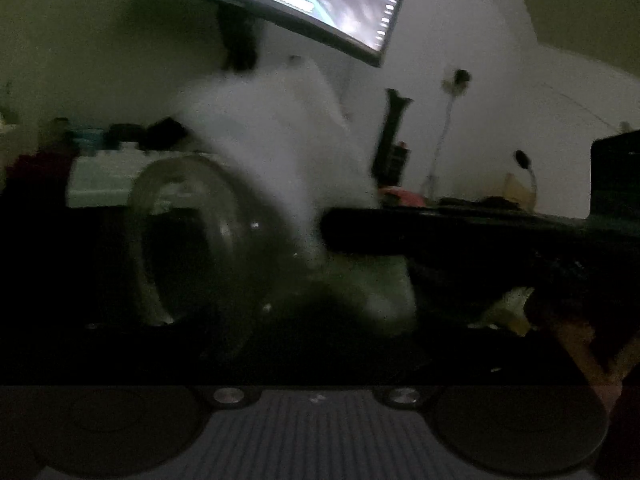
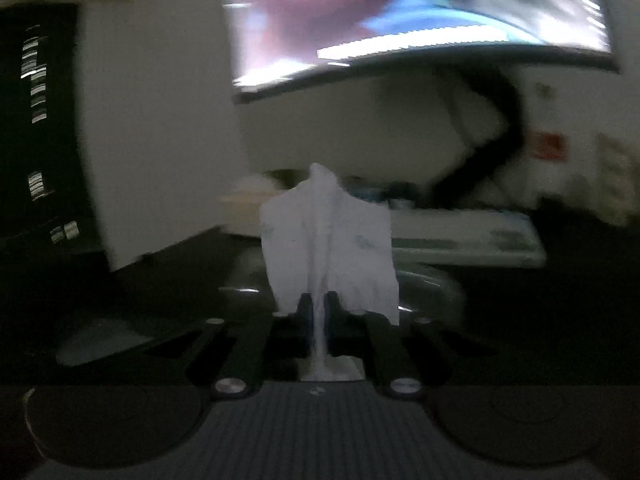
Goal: Clean container
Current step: 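Wipe the jar's outer wall near the rim with the right tool's tissue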
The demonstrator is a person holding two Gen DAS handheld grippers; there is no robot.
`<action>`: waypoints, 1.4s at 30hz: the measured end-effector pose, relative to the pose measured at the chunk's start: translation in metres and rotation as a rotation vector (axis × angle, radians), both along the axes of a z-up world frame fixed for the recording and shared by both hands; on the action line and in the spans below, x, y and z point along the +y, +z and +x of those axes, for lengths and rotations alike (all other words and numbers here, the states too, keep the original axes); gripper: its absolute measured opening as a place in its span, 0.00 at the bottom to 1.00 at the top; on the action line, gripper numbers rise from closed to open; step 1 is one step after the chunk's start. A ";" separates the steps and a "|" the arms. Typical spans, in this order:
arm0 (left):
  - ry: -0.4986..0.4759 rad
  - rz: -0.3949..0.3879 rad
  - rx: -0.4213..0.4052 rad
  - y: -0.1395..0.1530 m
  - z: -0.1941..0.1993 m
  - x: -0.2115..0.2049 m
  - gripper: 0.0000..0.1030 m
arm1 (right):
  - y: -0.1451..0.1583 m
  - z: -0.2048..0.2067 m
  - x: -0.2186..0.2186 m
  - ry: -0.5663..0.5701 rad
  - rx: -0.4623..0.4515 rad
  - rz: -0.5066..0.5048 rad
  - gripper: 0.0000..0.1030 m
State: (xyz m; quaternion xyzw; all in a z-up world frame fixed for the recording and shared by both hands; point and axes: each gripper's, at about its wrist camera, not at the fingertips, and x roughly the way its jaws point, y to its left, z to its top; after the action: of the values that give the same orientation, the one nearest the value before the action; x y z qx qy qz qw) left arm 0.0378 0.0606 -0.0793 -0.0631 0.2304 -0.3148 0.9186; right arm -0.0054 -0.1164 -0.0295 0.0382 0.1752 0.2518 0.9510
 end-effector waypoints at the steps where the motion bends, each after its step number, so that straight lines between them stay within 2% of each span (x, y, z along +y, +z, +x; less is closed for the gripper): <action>1: 0.002 -0.014 0.003 0.000 0.001 0.003 1.00 | 0.000 0.002 -0.003 -0.019 0.005 0.015 0.09; 3: 0.001 -0.046 0.009 -0.002 0.002 0.009 1.00 | 0.001 0.002 -0.007 -0.025 -0.002 0.028 0.09; 6: -0.004 -0.042 -0.003 -0.004 0.001 0.007 1.00 | 0.001 -0.002 -0.001 0.025 -0.013 0.046 0.09; 10: -0.035 -0.034 -0.016 -0.005 -0.001 -0.001 1.00 | -0.001 -0.015 0.018 0.162 -0.068 0.026 0.07; 12: -0.060 -0.035 -0.024 -0.004 -0.003 -0.006 1.00 | -0.002 -0.012 0.017 0.142 -0.084 0.022 0.07; 14: -0.080 -0.028 -0.038 -0.001 -0.008 -0.010 1.00 | -0.002 0.001 0.005 0.081 -0.051 0.063 0.06; 18: -0.160 -0.088 -0.053 0.007 -0.016 -0.012 0.93 | -0.006 0.015 -0.022 -0.027 -0.005 0.103 0.08; 19: -0.165 -0.095 -0.059 0.009 -0.019 -0.014 0.92 | -0.008 0.018 -0.026 -0.030 0.003 0.110 0.11; 23: -0.173 -0.081 -0.089 0.013 -0.026 -0.016 0.94 | -0.008 0.021 -0.037 -0.022 0.025 0.139 0.12; 25: -0.163 -0.073 -0.103 0.013 -0.027 -0.014 0.97 | -0.007 0.021 -0.039 -0.017 0.036 0.149 0.13; 28: -0.103 -0.069 -0.076 0.012 -0.019 -0.005 1.00 | -0.009 0.024 -0.038 0.017 0.050 0.151 0.13; 32: -0.022 -0.056 -0.019 0.004 -0.004 0.011 1.00 | -0.003 0.032 -0.024 0.139 0.047 0.136 0.13; 34: -0.018 -0.078 0.001 -0.003 0.004 0.018 1.00 | 0.002 0.035 -0.011 0.203 0.038 0.104 0.13; 36: -0.017 -0.102 0.000 -0.006 0.005 0.022 1.00 | 0.005 0.040 0.003 0.231 0.033 0.070 0.13; 39: 0.007 -0.069 -0.027 -0.004 0.002 0.019 1.00 | 0.005 0.048 0.016 0.249 0.023 0.023 0.12; 42: 0.055 -0.037 -0.053 -0.003 0.001 0.017 1.00 | 0.002 0.063 0.014 0.220 0.036 0.022 0.10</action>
State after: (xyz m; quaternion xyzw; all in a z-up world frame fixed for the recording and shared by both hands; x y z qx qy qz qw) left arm 0.0390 0.0773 -0.0822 -0.0781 0.1982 -0.2953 0.9313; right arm 0.0577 -0.1025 -0.0275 0.0337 0.1924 0.3559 0.9139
